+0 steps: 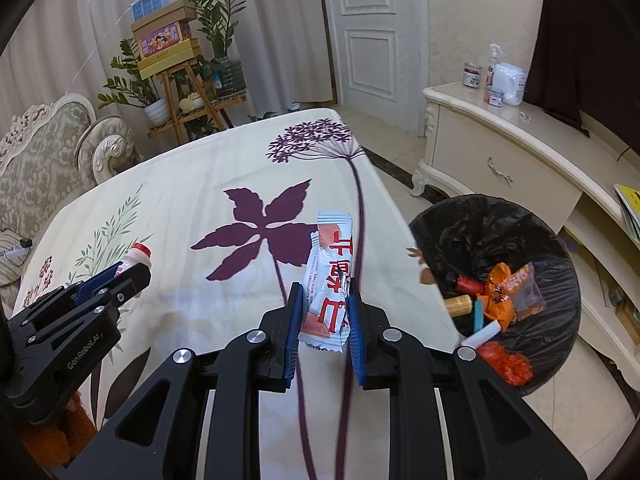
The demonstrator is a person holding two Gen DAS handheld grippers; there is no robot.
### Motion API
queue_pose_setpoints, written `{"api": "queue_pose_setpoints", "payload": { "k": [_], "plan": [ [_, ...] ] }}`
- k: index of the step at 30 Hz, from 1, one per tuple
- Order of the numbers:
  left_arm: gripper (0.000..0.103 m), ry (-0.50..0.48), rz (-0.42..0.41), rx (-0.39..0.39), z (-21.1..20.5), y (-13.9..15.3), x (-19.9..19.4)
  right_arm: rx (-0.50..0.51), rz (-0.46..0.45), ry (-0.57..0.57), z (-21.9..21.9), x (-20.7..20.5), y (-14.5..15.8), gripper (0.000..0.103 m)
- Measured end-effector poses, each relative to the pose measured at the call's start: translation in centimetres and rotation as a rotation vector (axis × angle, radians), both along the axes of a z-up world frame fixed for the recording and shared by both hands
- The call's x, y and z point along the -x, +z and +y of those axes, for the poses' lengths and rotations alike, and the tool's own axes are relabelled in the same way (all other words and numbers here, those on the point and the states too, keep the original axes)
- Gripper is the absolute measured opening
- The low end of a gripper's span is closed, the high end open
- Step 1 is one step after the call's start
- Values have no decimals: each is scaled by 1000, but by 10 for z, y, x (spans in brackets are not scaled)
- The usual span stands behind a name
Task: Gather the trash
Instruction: 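Carry the yogurt bottle and wrapper over the bin and open both tools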
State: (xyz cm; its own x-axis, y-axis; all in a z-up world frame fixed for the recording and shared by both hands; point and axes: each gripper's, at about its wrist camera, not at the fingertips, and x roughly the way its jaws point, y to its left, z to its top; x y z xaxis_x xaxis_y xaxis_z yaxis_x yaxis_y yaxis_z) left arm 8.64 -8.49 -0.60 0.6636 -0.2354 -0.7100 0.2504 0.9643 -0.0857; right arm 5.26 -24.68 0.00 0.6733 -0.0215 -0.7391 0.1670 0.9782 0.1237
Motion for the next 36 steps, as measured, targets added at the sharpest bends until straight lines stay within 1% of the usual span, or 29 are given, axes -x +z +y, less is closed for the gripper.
{"api": "queue_pose_setpoints", "payload": {
  "k": [7,19,29,36],
  "plan": [
    [25,-53,-28,1,-24,9,15,8,-22,-52,-23,21,7,22],
    [26,-143,-79,-8,-81,19,33,27,-55,-166,-76,52,16,22],
    [26,-197,-94,-18,-136,18,28,58,-77,-268,-123,63,19,22],
    [26,-237,-97,-43,-175,12,18,60,-79,-315,-150,58,13,22]
  ]
}}
